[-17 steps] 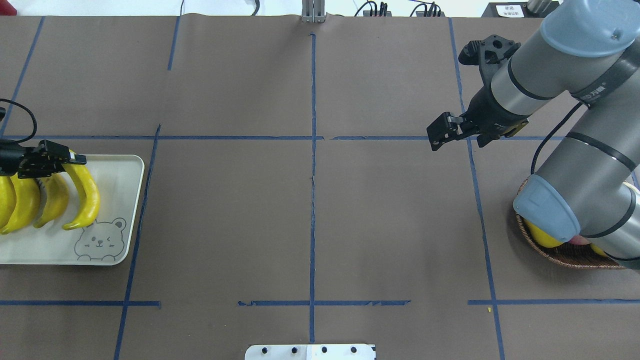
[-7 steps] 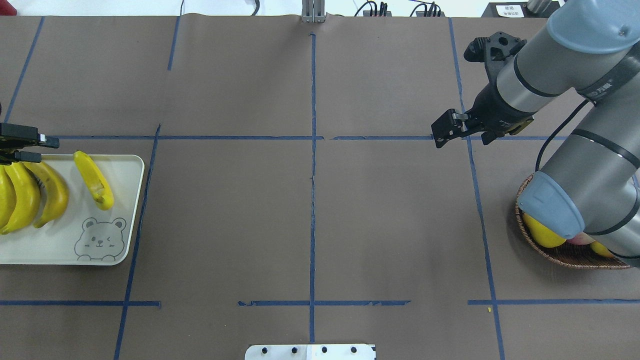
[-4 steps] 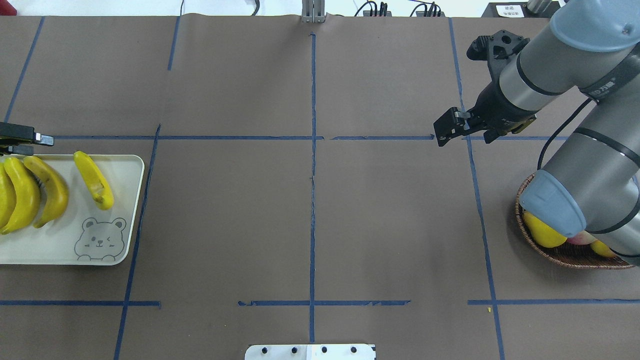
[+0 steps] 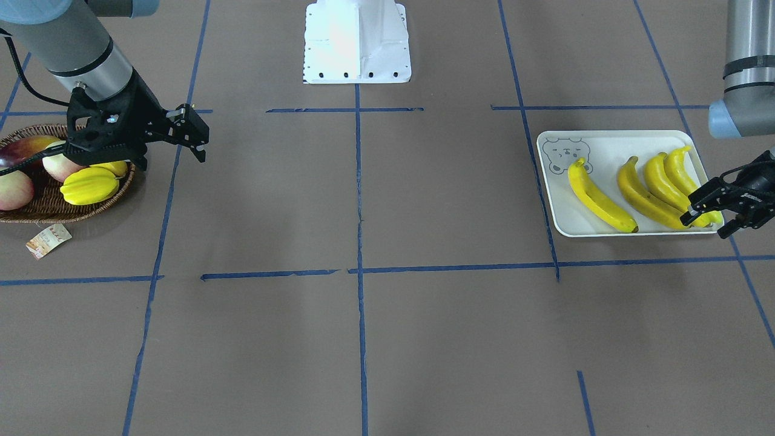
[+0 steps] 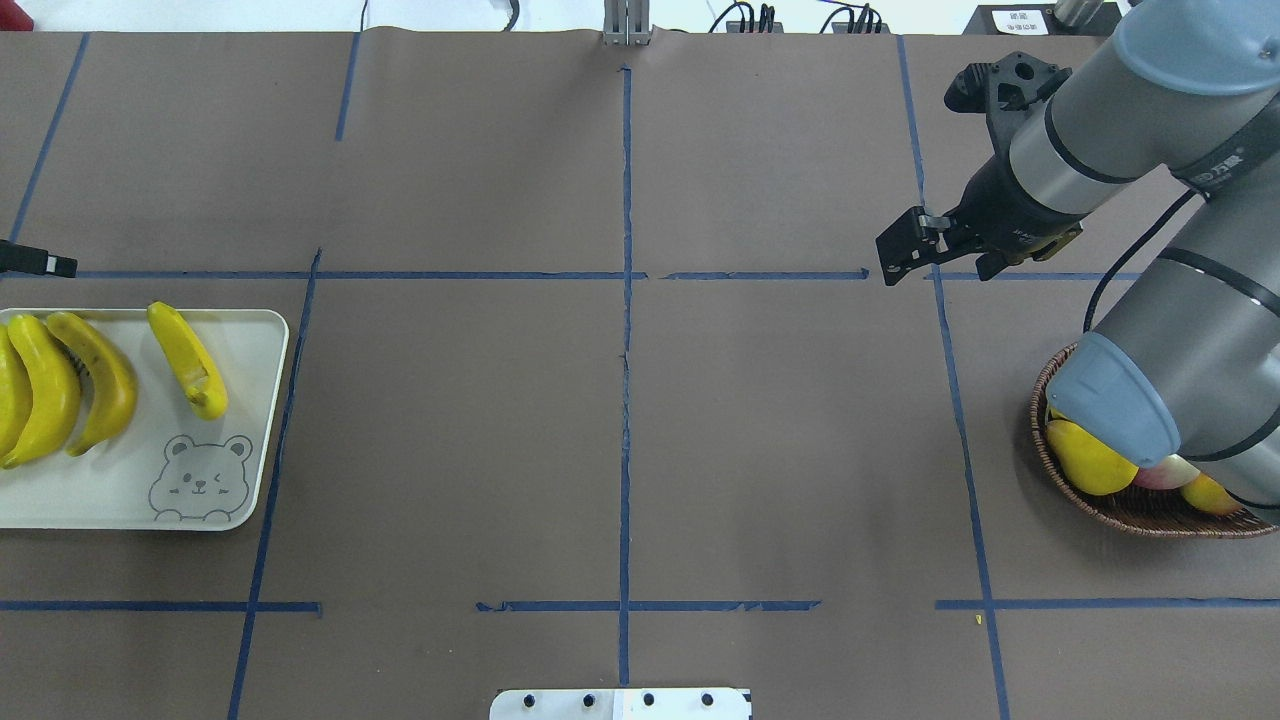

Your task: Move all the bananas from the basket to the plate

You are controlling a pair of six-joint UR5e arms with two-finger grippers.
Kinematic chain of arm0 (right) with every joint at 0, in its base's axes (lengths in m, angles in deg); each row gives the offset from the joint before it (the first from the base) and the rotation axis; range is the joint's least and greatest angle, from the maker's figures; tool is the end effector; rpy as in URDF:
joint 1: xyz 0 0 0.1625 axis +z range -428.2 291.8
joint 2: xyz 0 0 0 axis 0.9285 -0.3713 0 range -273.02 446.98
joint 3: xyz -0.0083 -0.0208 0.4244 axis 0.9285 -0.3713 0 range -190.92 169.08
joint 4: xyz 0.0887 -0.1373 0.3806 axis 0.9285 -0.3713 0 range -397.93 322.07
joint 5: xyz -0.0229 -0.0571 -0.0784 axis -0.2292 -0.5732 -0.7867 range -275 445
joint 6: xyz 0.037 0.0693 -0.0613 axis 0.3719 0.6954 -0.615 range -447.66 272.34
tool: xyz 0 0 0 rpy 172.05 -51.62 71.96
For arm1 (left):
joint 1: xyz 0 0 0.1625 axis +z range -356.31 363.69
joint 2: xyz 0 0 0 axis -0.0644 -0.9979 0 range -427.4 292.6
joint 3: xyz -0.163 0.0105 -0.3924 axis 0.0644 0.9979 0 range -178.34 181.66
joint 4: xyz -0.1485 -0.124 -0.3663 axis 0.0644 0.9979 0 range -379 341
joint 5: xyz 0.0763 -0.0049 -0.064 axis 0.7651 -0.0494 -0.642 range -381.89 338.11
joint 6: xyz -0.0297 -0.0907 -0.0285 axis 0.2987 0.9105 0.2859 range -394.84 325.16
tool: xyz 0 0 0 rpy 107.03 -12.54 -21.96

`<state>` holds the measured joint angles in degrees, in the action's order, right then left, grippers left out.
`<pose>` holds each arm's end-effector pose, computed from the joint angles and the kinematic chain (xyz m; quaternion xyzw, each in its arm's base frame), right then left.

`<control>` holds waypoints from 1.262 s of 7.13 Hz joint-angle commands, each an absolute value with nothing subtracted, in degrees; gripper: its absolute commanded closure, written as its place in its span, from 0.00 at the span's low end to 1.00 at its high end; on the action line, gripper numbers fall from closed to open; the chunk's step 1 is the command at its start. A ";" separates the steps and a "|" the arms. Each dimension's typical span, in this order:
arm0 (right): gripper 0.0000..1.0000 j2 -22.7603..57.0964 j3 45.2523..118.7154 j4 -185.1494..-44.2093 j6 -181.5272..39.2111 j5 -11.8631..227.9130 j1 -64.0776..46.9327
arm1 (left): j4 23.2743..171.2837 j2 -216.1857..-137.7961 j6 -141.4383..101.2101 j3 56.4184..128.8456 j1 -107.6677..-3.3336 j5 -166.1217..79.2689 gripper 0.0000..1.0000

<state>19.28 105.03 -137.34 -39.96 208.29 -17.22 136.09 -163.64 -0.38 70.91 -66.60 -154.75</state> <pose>-0.2866 -0.4786 0.2654 0.0462 -0.4151 -0.0266 0.9082 0.1223 -0.5358 0.6526 0.2037 0.4752 0.0467 0.8547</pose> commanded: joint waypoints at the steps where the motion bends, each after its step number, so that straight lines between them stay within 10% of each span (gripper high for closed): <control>1: 0.01 17.82 104.65 -137.34 -43.42 208.14 -16.18 | 123.28 -163.46 -16.05 74.85 -67.58 -148.14 0.00; 9: 0.01 6.92 96.67 -137.51 -84.44 210.93 1.55 | 65.52 -163.64 -49.87 88.32 -86.27 -150.91 0.00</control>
<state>8.98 98.45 -137.47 -76.61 209.30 -2.30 73.04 -163.46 -49.56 88.21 -81.88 -141.33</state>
